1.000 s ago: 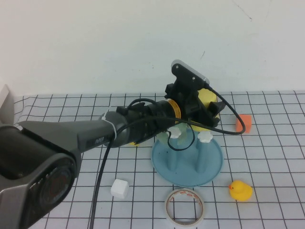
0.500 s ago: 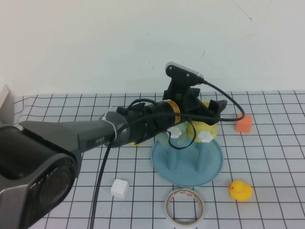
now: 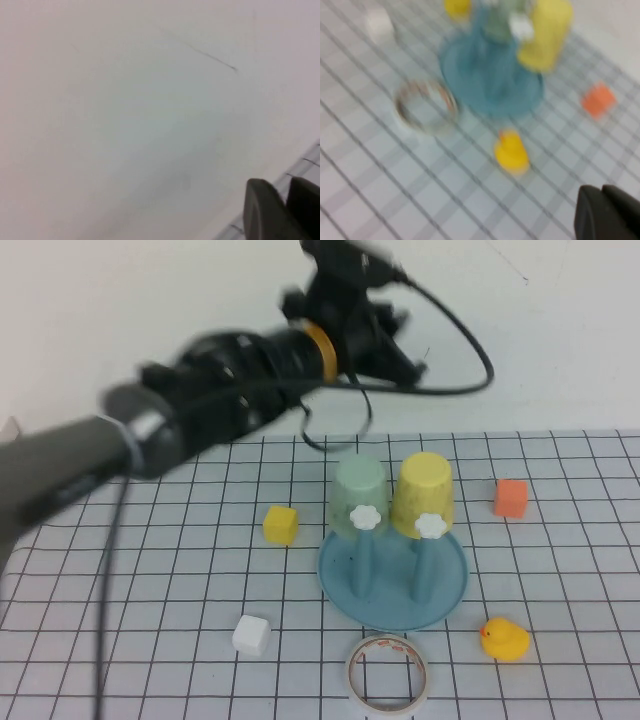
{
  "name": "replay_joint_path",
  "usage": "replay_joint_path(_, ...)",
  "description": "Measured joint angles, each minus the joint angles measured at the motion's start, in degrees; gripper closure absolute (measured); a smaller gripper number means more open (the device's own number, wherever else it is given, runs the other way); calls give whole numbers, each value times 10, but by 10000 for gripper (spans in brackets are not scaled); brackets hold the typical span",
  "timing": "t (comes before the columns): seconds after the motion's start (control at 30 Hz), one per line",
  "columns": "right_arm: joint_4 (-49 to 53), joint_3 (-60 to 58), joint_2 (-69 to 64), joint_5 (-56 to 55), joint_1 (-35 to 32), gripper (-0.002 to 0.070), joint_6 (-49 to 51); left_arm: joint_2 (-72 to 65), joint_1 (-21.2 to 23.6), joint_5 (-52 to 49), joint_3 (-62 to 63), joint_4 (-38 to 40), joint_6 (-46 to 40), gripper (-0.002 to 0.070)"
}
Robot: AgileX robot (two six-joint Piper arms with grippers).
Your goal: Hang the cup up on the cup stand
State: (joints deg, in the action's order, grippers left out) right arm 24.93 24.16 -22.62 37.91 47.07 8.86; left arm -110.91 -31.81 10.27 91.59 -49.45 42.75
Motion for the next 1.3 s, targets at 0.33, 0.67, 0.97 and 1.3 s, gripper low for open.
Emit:
replay_joint_path(0.33,-5,-69,0,-133,0,676,26,208,0,-167,0,-86,-2,673)
replay_joint_path(0.67,-4,-97,0,-95,0,676,26,438,0,-225,-112,-83,-41,675)
replay_joint_path(0.97,-4,-98,0,-59,0,677,26,598,0,-229,-315,-72,-46,675)
replay_joint_path(1.3,-4,-98,0,-57,0,678,26,683,0,-233,-495,-71,-47,675)
